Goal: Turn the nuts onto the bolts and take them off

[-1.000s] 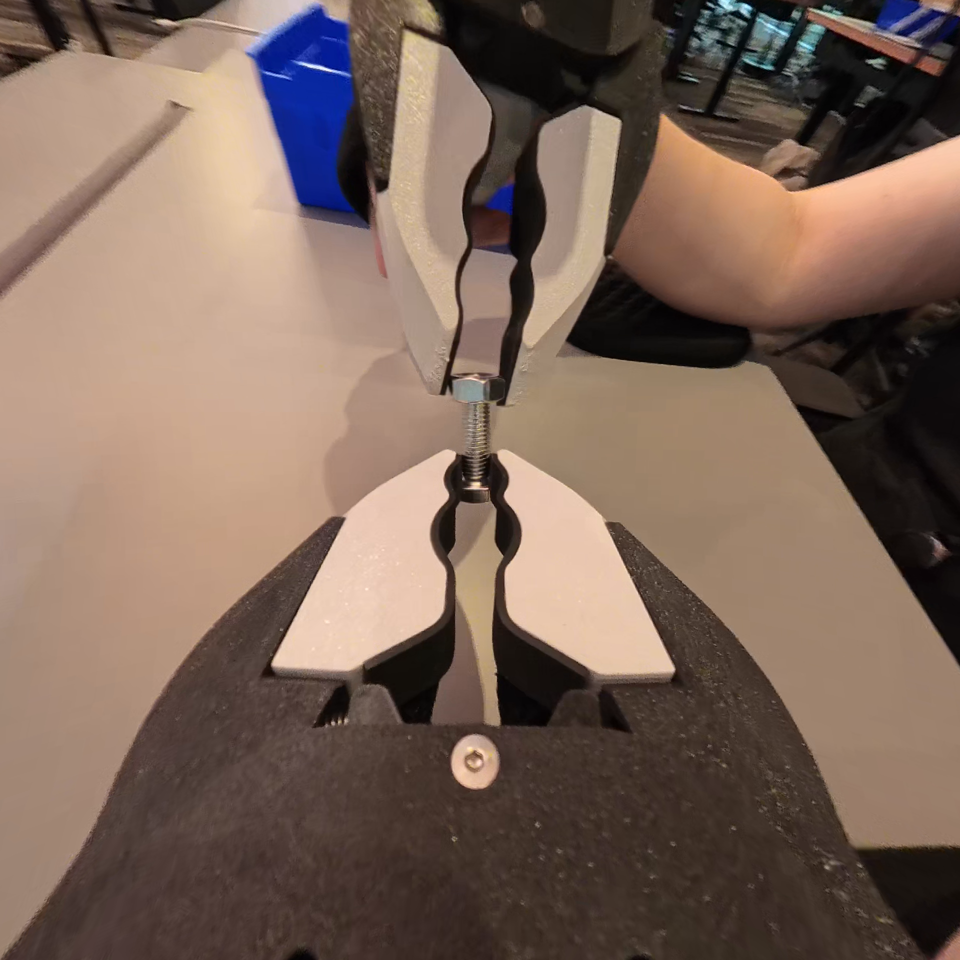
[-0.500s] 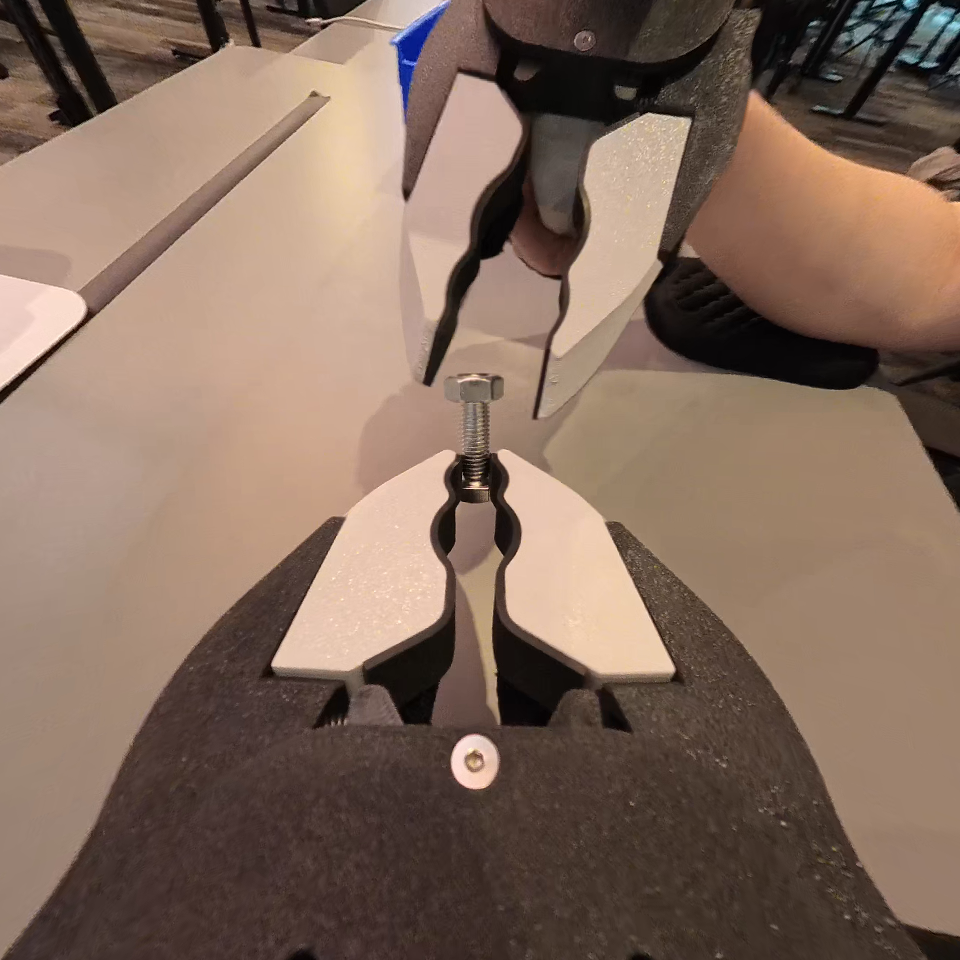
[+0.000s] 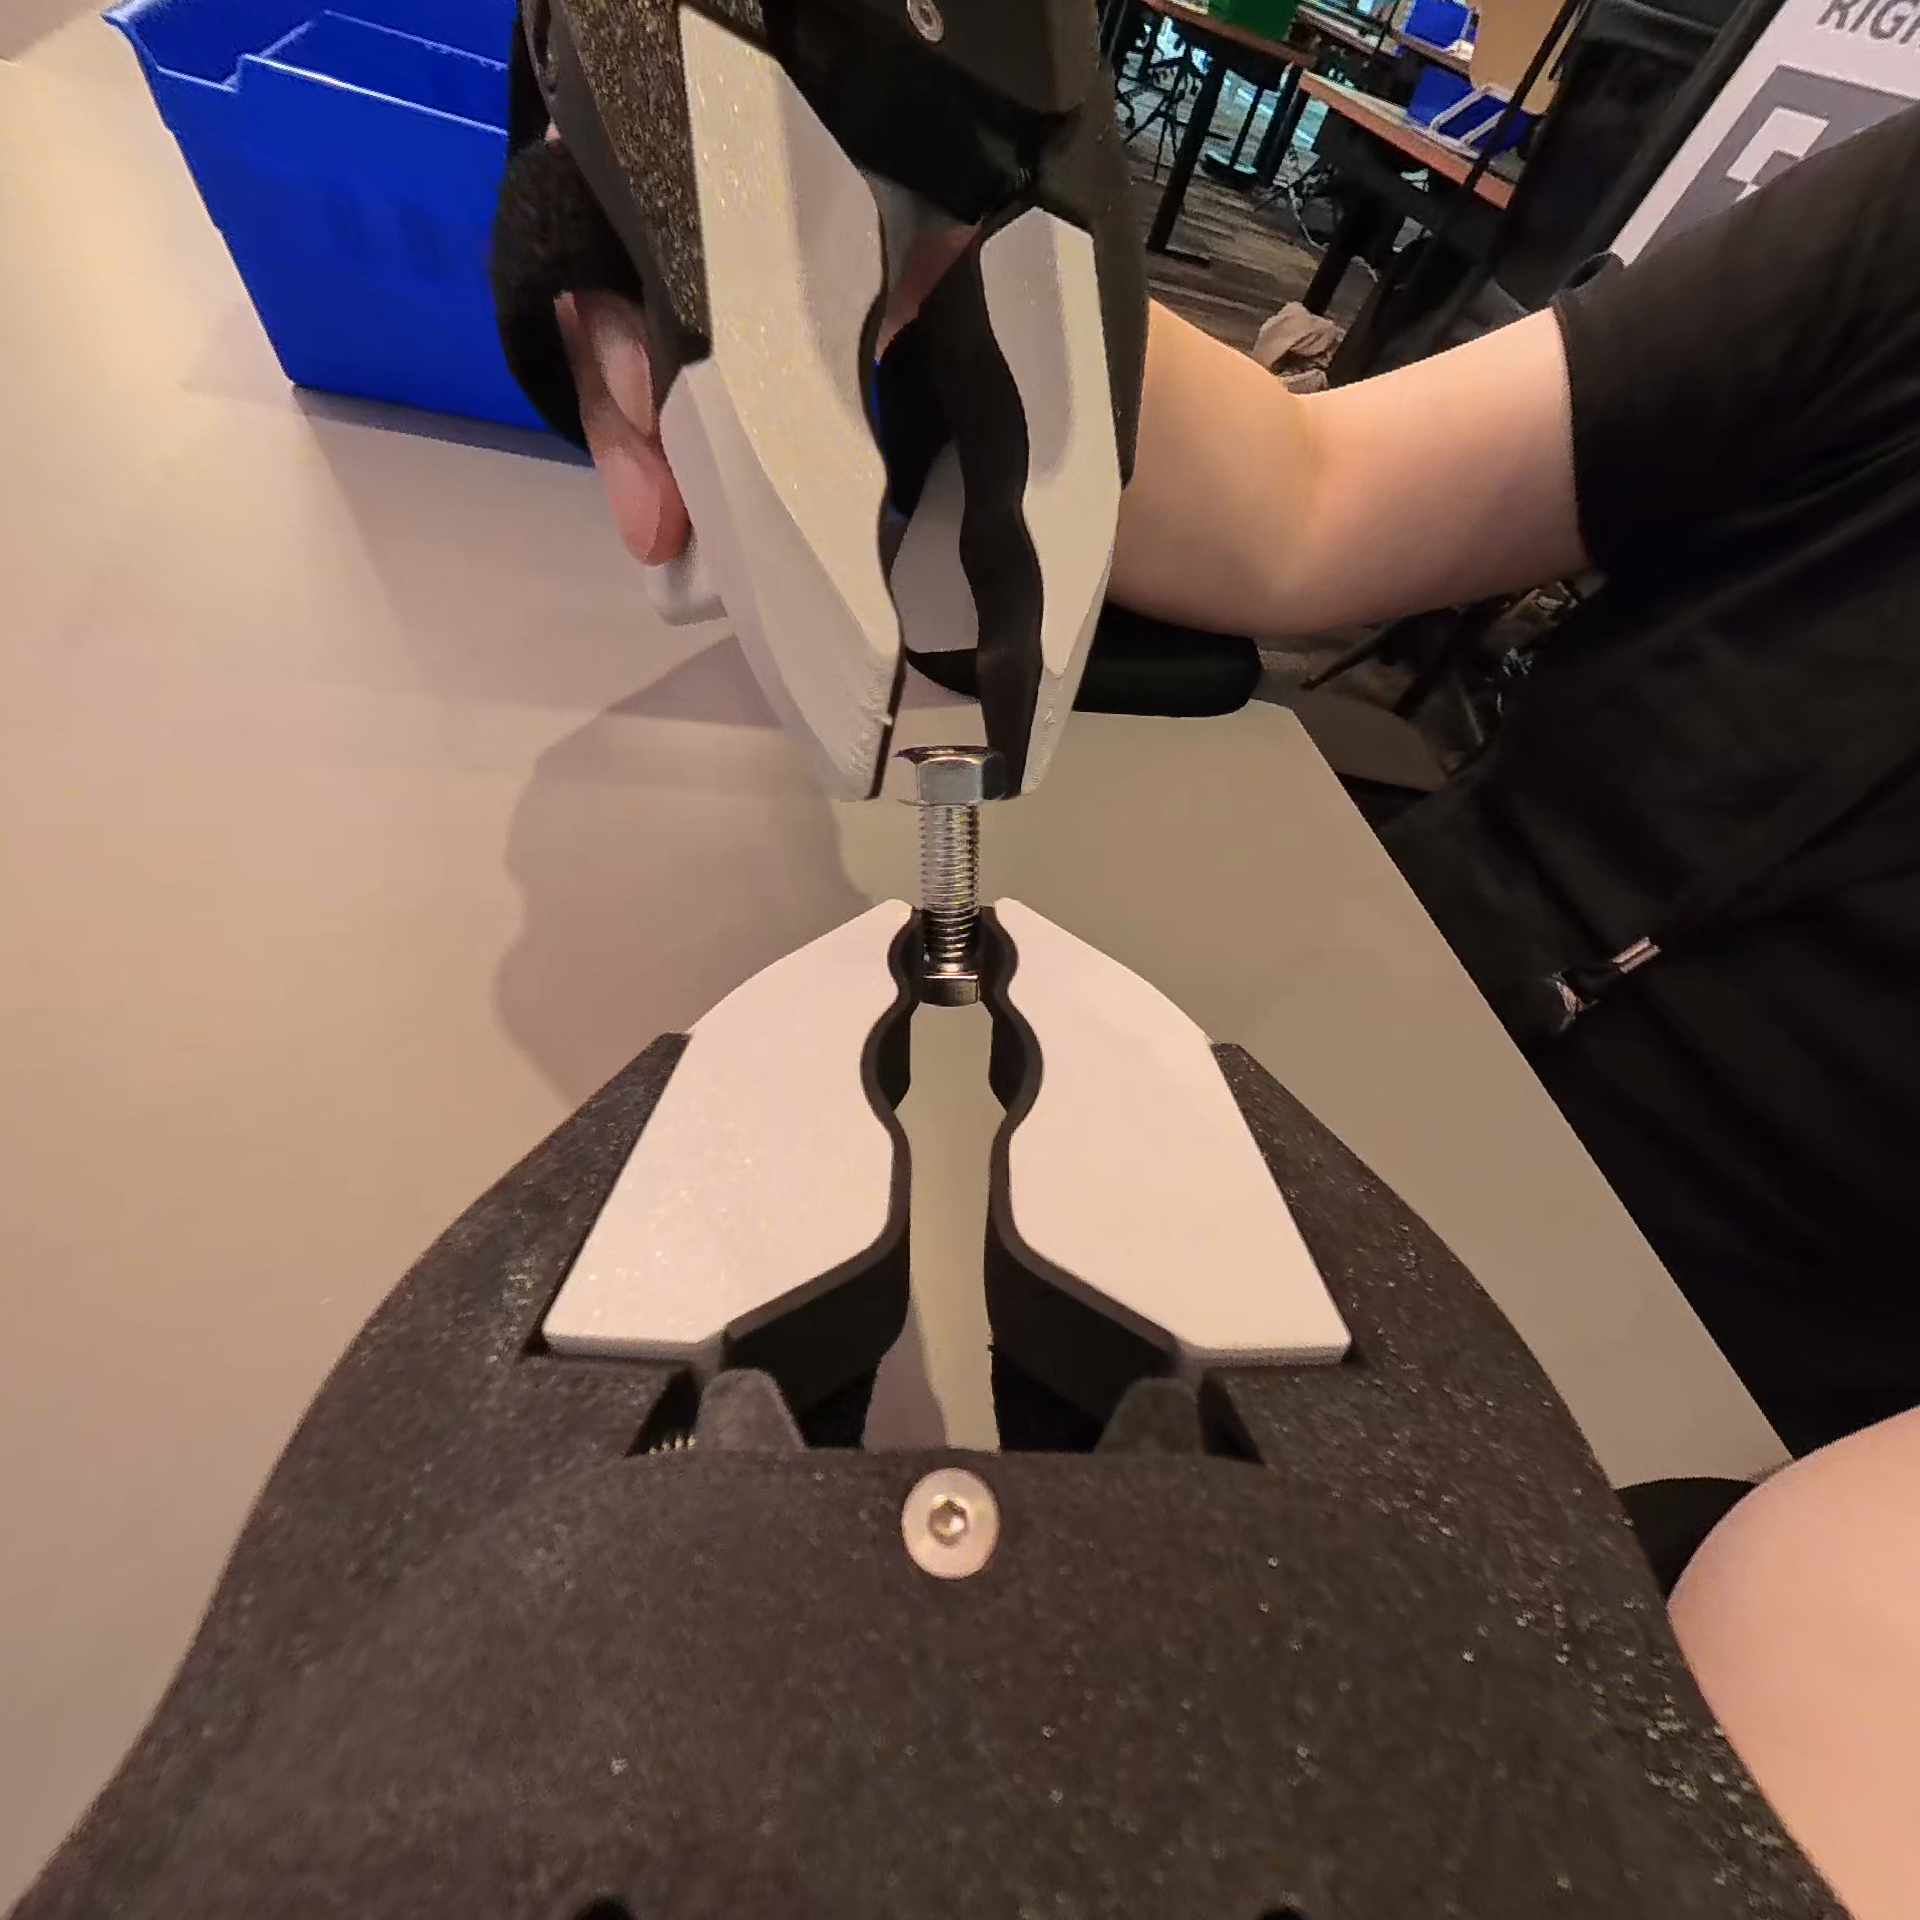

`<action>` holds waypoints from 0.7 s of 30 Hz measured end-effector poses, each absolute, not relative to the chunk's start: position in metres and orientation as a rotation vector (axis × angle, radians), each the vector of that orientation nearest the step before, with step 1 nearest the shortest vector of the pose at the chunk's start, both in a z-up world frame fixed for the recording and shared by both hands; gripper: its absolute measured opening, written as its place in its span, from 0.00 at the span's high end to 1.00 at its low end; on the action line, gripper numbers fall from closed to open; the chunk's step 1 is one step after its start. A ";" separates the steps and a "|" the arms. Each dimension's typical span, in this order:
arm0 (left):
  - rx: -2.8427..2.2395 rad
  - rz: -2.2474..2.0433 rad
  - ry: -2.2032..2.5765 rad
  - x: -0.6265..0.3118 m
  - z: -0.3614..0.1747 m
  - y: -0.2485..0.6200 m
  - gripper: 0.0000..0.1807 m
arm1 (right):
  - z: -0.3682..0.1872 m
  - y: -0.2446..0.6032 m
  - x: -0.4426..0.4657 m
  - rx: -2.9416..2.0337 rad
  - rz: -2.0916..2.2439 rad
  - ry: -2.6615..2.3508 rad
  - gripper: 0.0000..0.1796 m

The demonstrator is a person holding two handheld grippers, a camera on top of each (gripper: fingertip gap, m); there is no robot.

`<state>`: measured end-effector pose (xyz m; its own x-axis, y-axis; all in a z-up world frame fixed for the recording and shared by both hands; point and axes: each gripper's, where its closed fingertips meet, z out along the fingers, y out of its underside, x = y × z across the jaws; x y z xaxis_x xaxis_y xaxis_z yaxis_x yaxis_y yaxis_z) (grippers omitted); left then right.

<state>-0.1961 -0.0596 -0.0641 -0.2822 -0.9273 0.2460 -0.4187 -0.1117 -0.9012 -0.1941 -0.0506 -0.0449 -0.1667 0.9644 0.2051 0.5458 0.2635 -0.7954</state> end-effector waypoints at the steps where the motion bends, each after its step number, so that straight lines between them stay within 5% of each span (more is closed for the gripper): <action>1: -1.485 -1.382 1.683 -0.196 -0.065 -0.059 0.95 | -0.046 -0.051 -0.194 -1.379 0.740 -1.827 0.87; 21: -1.709 -0.993 1.397 -0.203 -0.085 0.015 0.95 | -0.069 0.023 -0.202 -1.909 0.864 -1.265 0.90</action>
